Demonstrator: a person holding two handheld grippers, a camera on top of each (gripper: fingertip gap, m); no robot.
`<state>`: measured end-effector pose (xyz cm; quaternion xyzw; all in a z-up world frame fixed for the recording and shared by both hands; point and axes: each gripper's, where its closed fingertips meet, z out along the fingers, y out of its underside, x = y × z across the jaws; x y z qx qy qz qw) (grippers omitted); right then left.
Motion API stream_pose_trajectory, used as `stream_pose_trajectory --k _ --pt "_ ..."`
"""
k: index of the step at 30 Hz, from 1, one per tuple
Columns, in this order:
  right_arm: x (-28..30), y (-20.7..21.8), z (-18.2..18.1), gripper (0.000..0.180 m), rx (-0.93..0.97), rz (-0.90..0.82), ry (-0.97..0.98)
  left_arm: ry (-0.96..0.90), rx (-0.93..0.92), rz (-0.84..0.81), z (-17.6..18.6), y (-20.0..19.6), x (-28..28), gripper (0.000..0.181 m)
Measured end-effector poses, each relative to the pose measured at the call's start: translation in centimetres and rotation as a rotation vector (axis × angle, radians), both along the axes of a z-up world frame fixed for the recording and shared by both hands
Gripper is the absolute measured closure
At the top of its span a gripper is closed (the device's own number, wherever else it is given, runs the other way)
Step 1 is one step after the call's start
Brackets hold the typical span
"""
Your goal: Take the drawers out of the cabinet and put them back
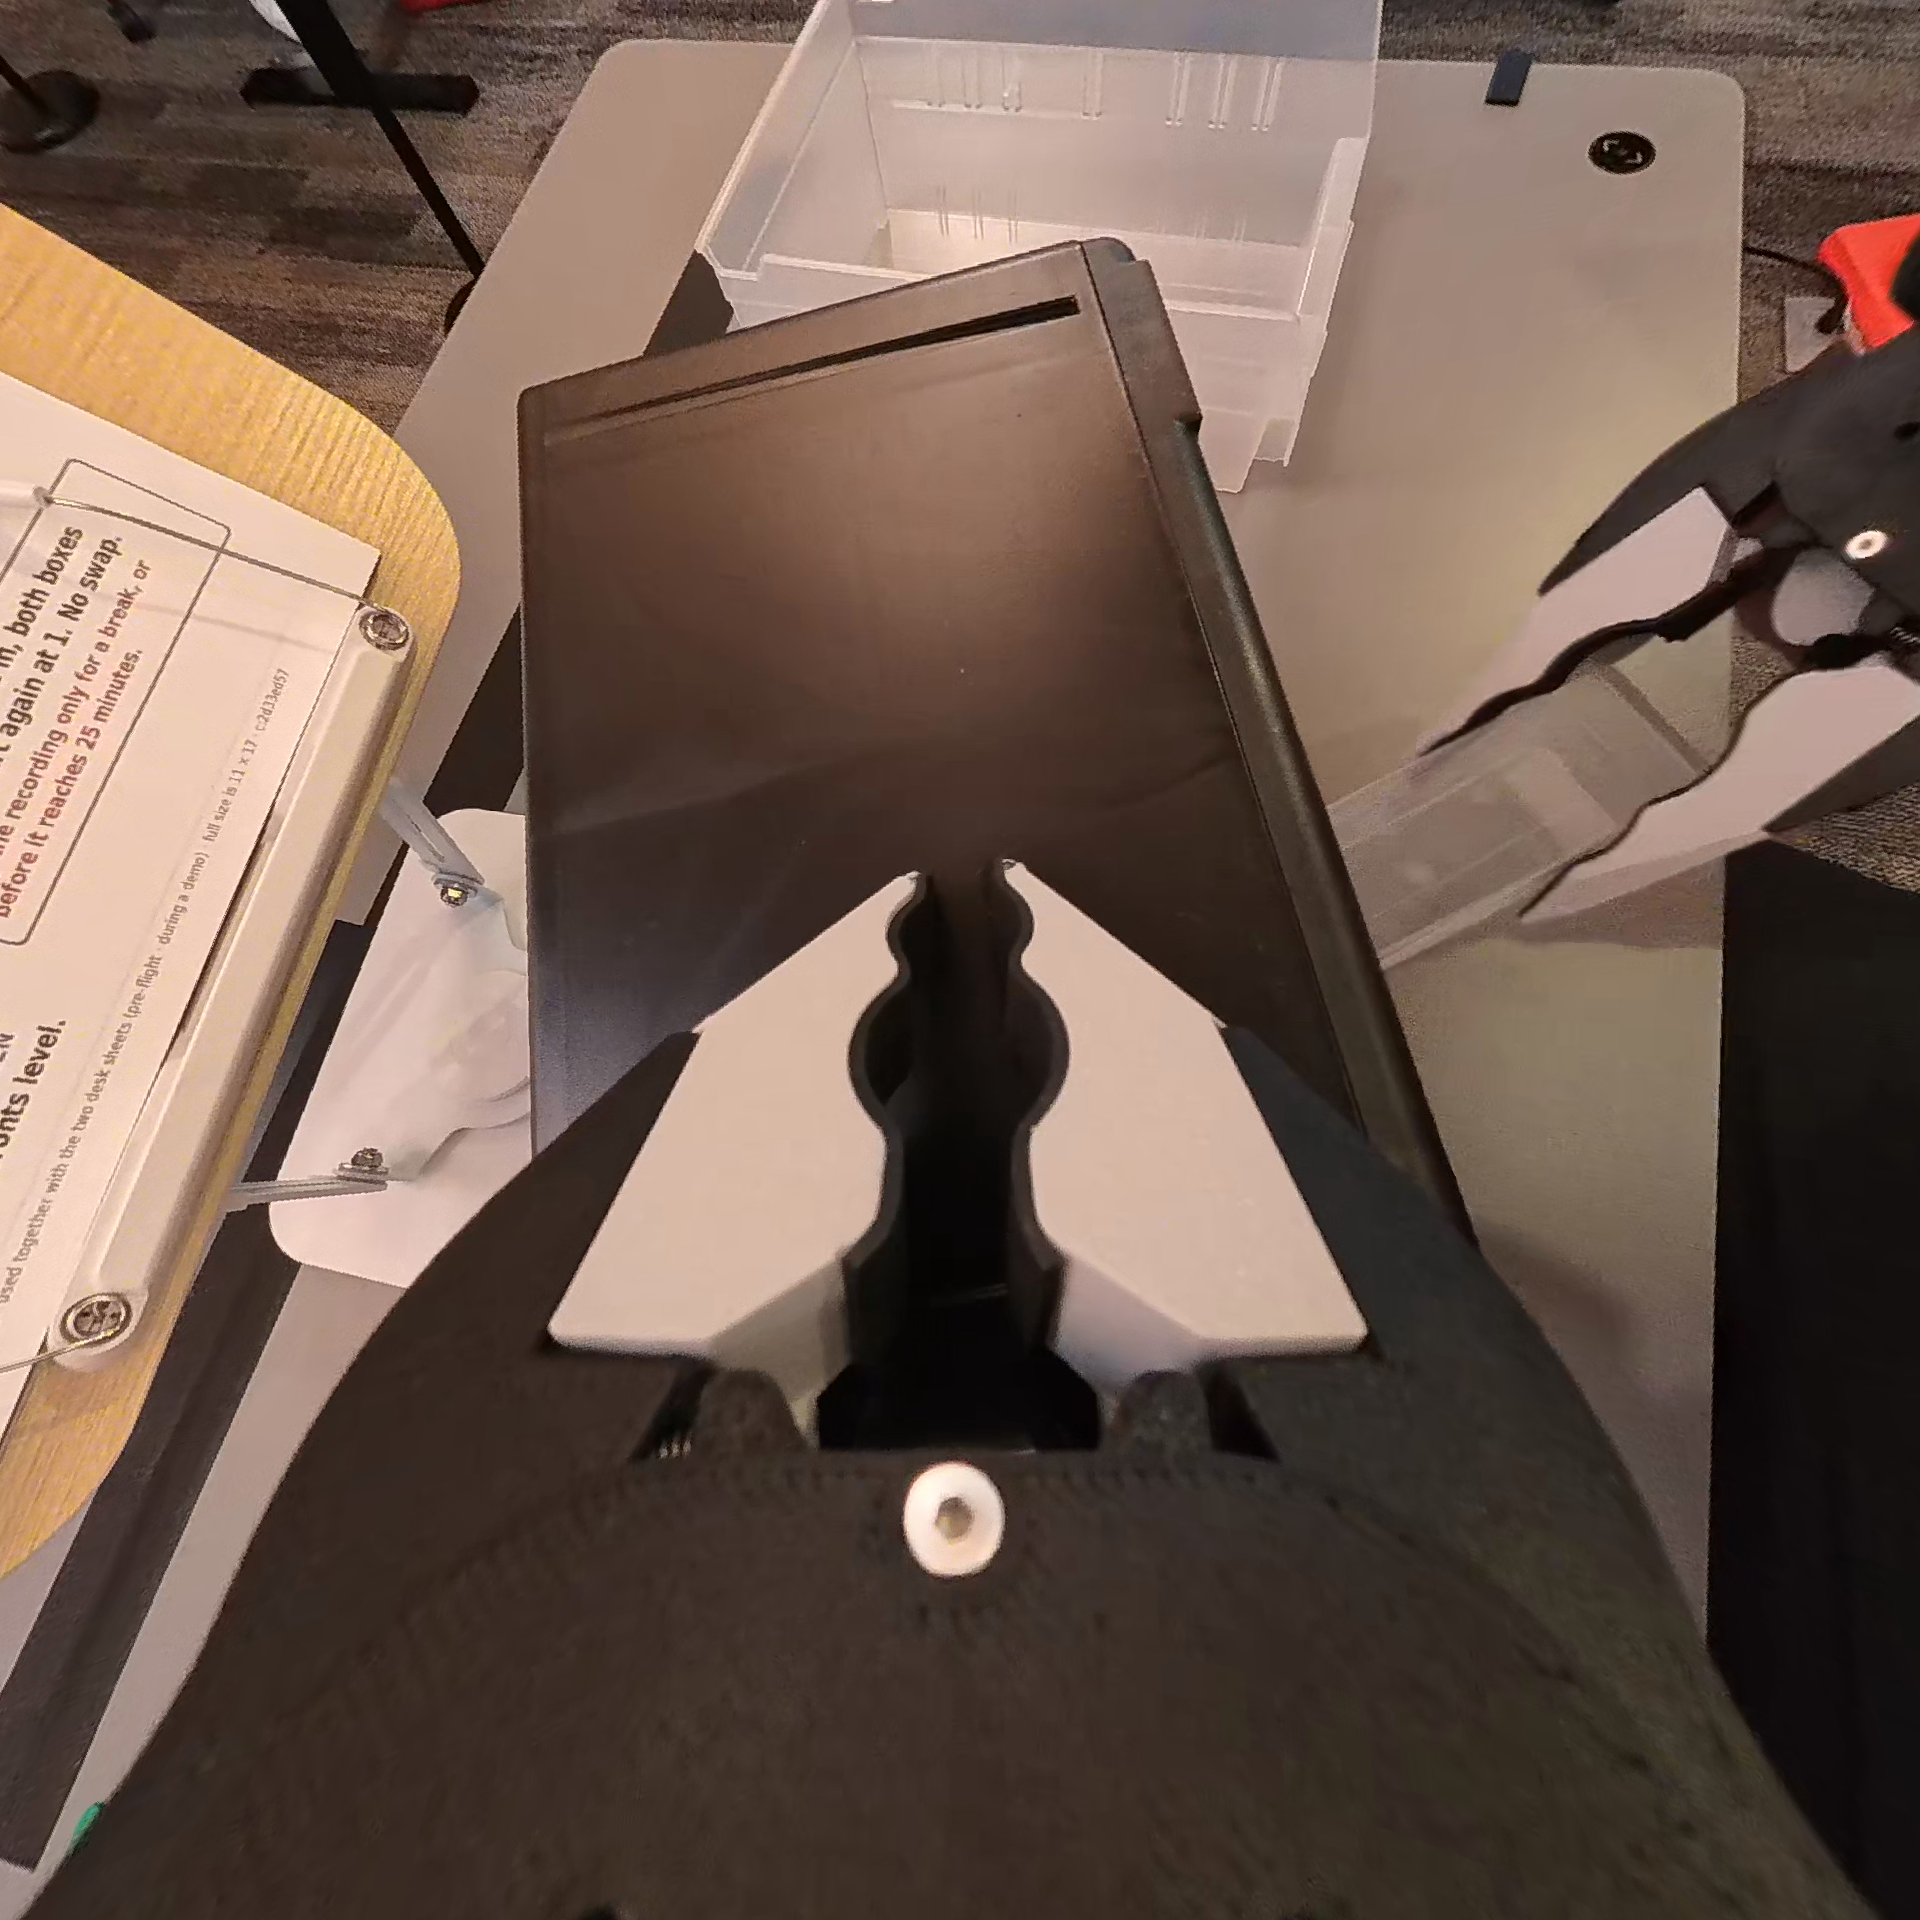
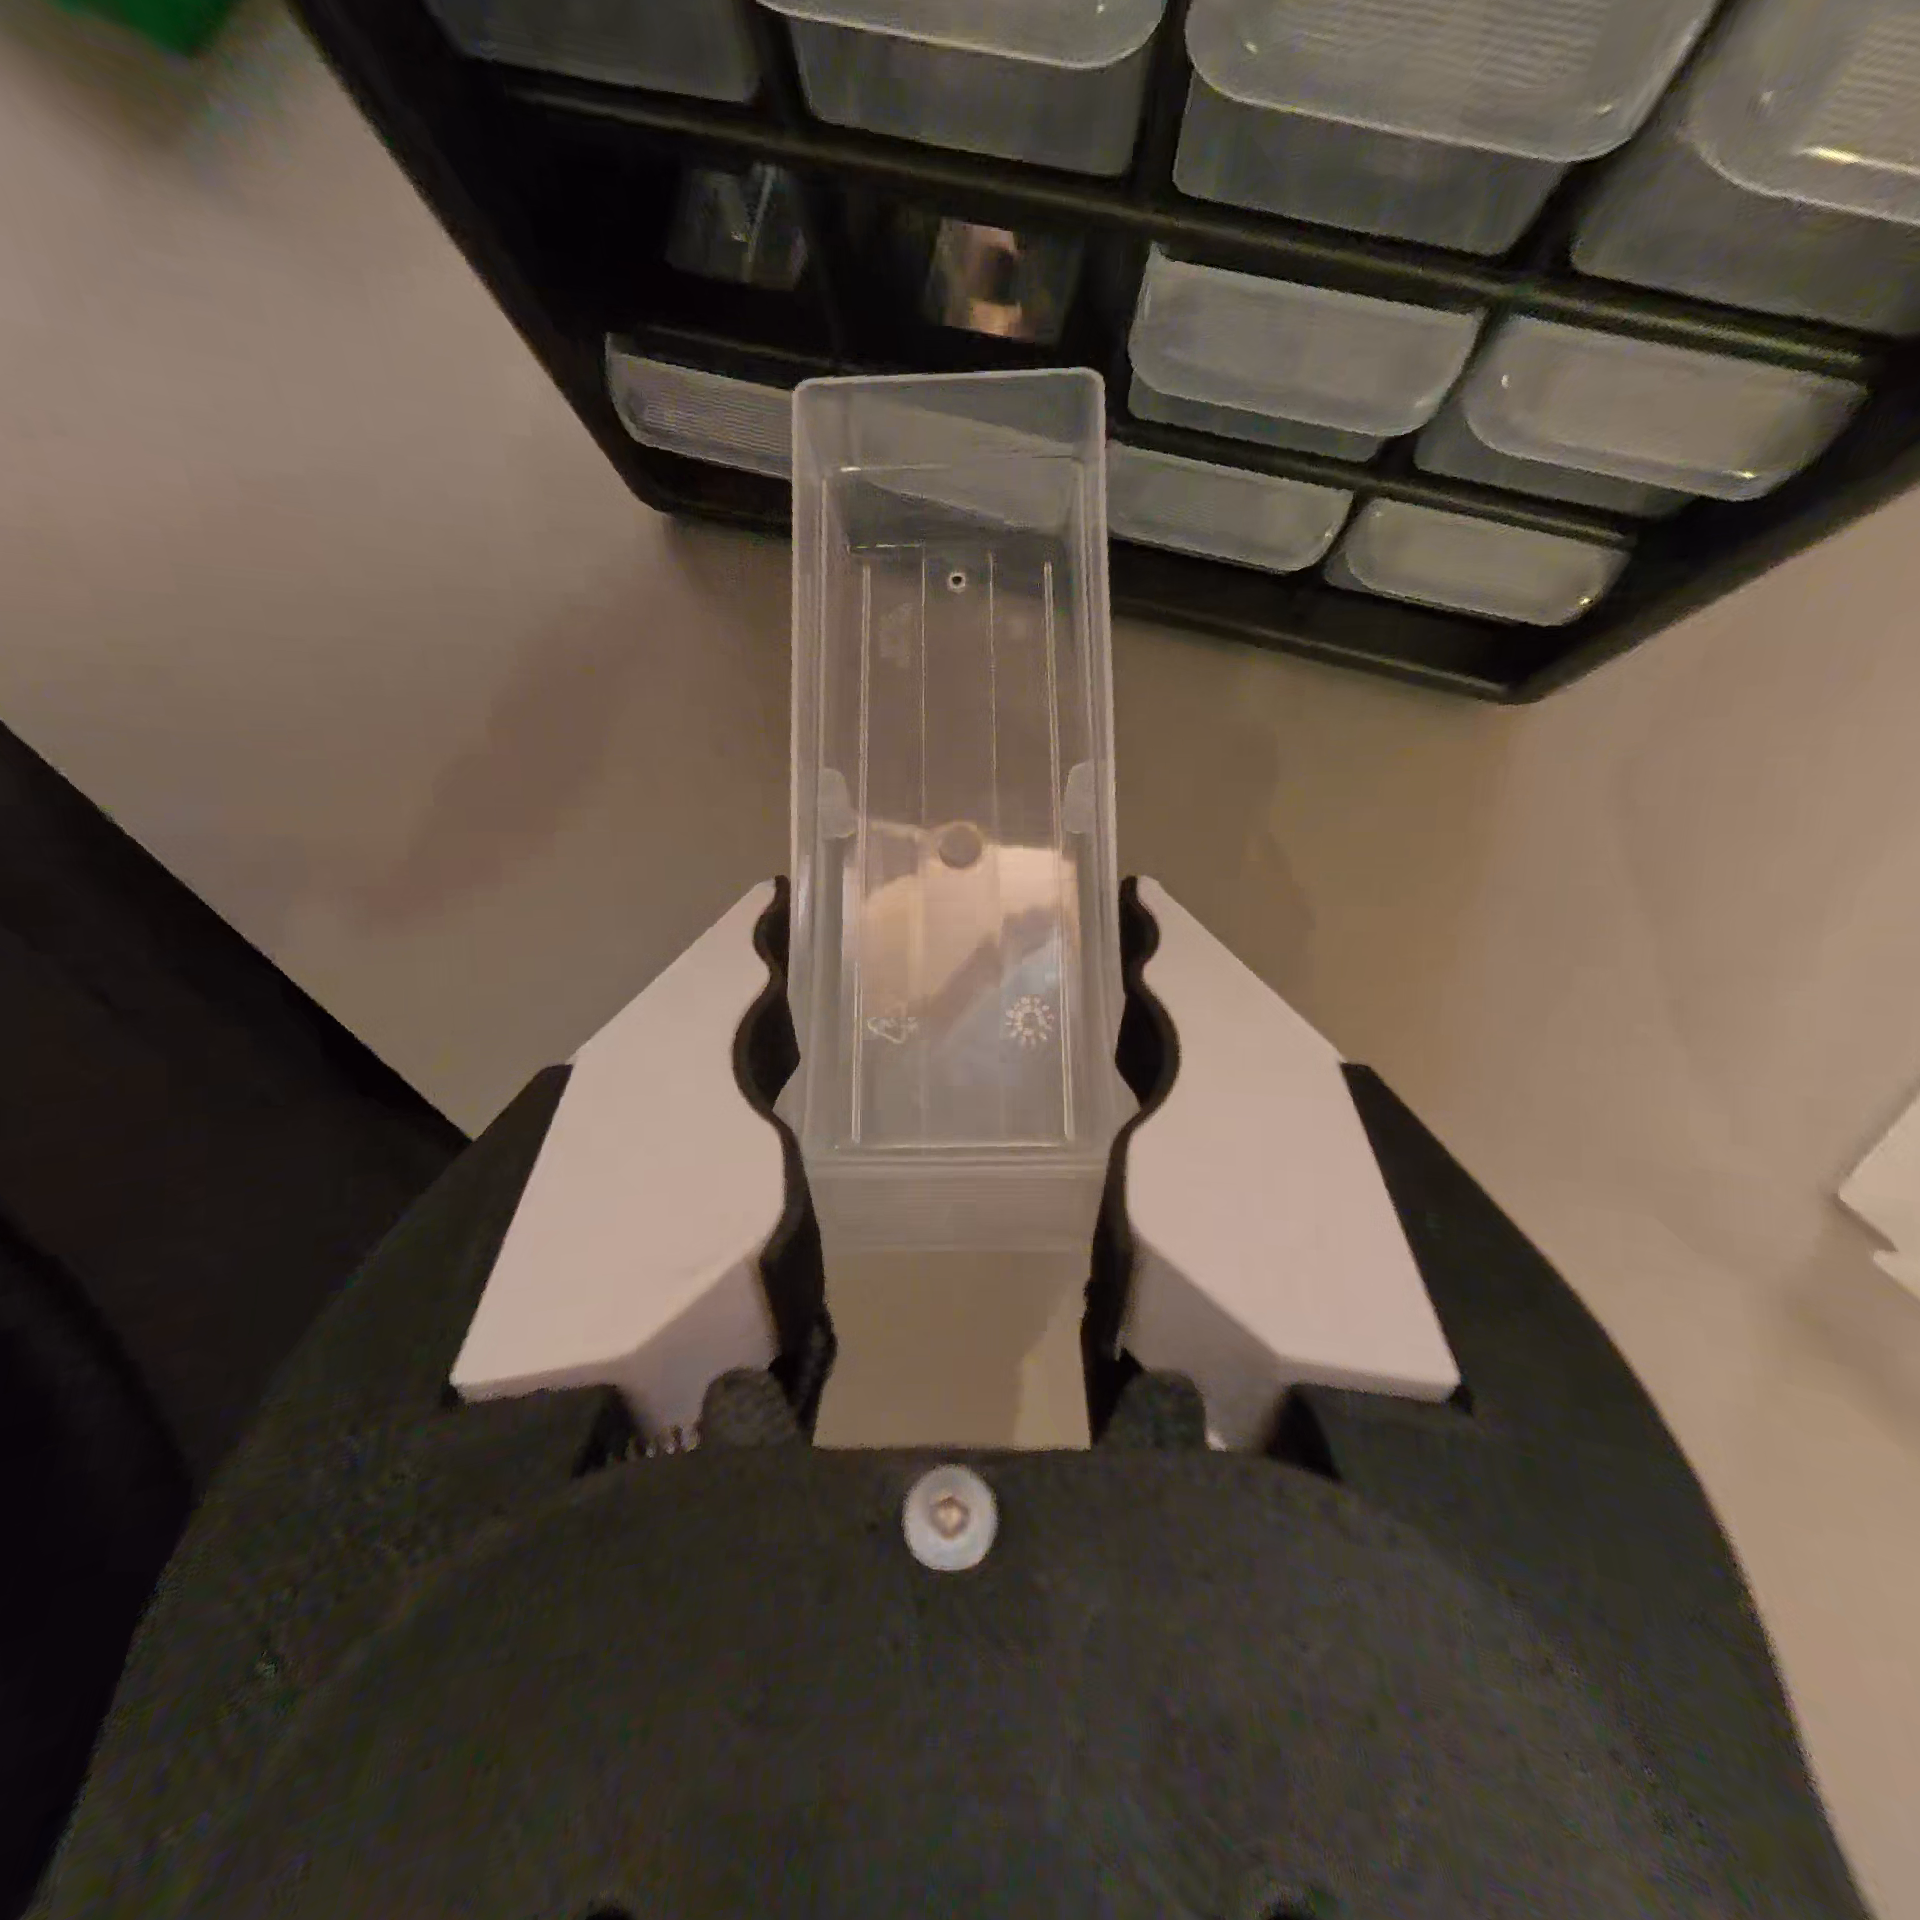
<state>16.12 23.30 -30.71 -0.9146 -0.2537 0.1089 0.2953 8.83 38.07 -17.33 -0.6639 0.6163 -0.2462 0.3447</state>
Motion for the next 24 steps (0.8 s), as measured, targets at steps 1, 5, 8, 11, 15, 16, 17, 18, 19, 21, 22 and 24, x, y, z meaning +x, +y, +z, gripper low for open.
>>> stream_pose_trajectory --k 1,5,8,11,15,16,17,18,19,21,22,24 --pt "-0.2 0.2 -0.1 0.119 -0.015 -0.009 -0.004 0.0 0.0 -0.001 0.0 0.0 0.0 0.171" --pt "-1.0 1.3 -0.1 0.119 -0.047 -0.05 -0.015 0.0 -0.001 -0.002 0.0 0.0 0.0 0.172" --pt "-1.4 1.9 0.2 0.119 -0.057 -0.074 -0.015 -0.001 -0.001 -0.002 0.0 0.0 0.0 0.173" --pt "-1.7 2.2 1.1 0.119 -0.024 -0.092 -0.006 -0.005 -0.004 -0.005 0.0 0.0 0.0 0.174" --pt "-2.2 2.1 2.2 0.12 0.033 -0.114 0.029 -0.005 -0.005 -0.01 0.0 -0.1 -0.1 0.174" --pt "-2.2 2.4 2.1 0.12 0.044 -0.126 0.044 -0.005 -0.006 -0.011 0.0 -0.1 -0.1 0.174" --pt "-2.3 2.6 1.9 0.12 0.054 -0.137 0.064 -0.005 -0.006 -0.011 0.0 -0.1 -0.1 0.174" --pt "-2.5 2.8 1.8 0.12 0.067 -0.147 0.083 -0.005 -0.006 -0.011 0.0 -0.1 -0.1 0.174" --pt "-2.6 3.1 1.8 0.12 0.082 -0.154 0.088 -0.006 -0.006 -0.011 0.0 -0.1 -0.1 0.174" --pt "-2.8 3.5 1.6 0.12 0.116 -0.168 0.084 -0.009 -0.007 -0.01 0.0 -0.1 -0.1 0.175" --pt "-3.0 3.8 1.5 0.12 0.135 -0.176 0.079 -0.01 -0.007 -0.011 0.0 -0.1 -0.1 0.175" --pt "-3.4 4.1 1.2 0.121 0.174 -0.197 0.078 -0.011 -0.009 -0.011 0.0 -0.1 -0.1 0.176"
